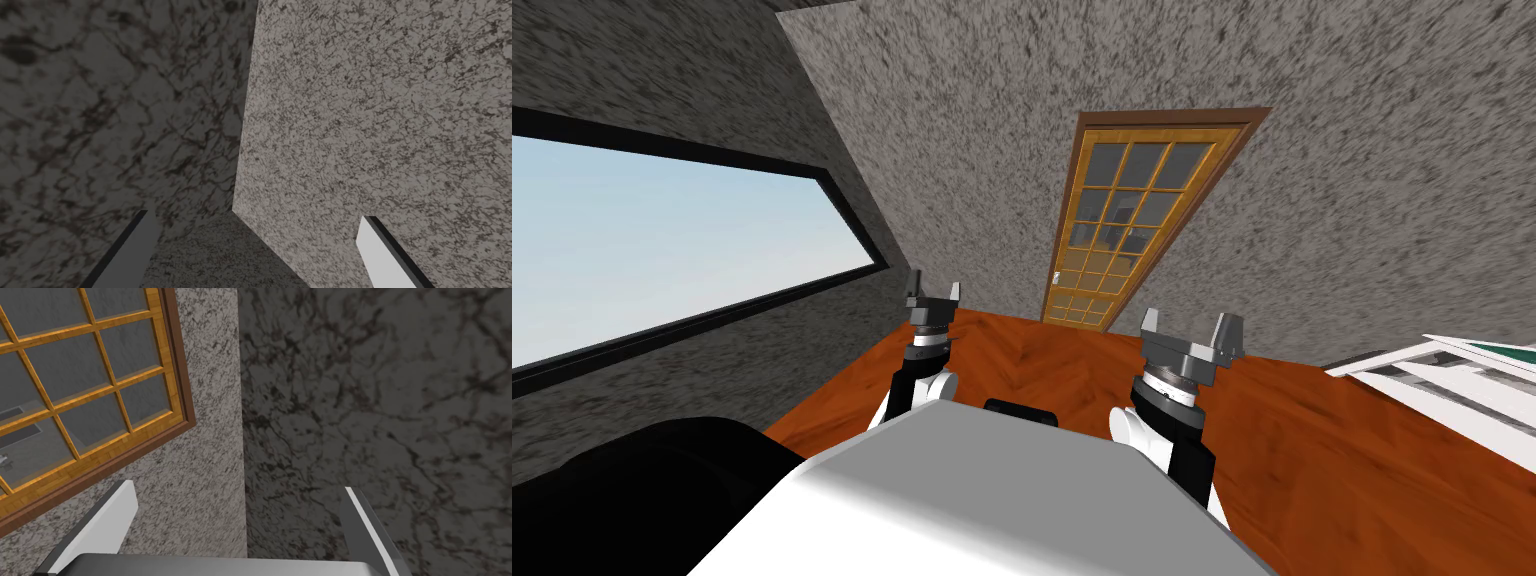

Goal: Pull the door open

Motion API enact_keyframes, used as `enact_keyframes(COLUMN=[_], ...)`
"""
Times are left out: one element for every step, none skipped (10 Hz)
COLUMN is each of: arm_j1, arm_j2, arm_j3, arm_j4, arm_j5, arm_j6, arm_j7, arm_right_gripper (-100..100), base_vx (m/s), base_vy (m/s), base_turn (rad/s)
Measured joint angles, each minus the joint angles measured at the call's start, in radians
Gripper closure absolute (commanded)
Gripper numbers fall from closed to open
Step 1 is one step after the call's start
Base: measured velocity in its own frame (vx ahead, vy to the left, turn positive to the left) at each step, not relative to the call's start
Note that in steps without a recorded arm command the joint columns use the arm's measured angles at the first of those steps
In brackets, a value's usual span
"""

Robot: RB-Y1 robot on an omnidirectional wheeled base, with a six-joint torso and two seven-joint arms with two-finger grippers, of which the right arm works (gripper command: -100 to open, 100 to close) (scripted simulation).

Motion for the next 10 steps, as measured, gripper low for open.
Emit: enact_keyframes(arm_j1=[-0.007, -0.018, -0.017, -0.023, -0.031, -0.037, -0.048, -0.053, -0.057, -0.066], arm_j2=[-0.006, -0.012, -0.019, -0.031, -0.035, -0.044, -0.049, -0.051, -0.057, -0.060], arm_j3=[-0.001, 0.002, 0.007, 0.003, 0.006, 0.007, 0.008, 0.012, 0.014, 0.015], arm_j4=[0.016, 0.037, 0.056, 0.085, 0.109, 0.133, 0.153, 0.168, 0.186, 0.205], arm_j5=[-0.008, -0.017, -0.027, -0.044, -0.053, -0.066, -0.077, -0.086, -0.096, -0.105], arm_j6=[-0.002, -0.002, -0.010, -0.021, -0.029, -0.034, -0.035, -0.035, -0.039, -0.040], arm_j7=[-0.009, -0.021, -0.035, -0.056, -0.071, -0.088, -0.103, -0.114, -0.127, -0.139], arm_right_gripper=[-100, -100, -100, -100, -100, -100, -100, -100, -100, -100], base_vx=[0.097, 0.124, 0.140, 0.144, 0.140, 0.117, 0.099, 0.090, 0.080, 0.079], base_vy=[-0.001, -0.013, -0.016, -0.032, -0.046, -0.023, -0.011, -0.017, -0.011, -0.020], base_turn=[0.094, 0.099, 0.101, 0.068, 0.103, 0.089, 0.077, 0.080, 0.058, 0.087])
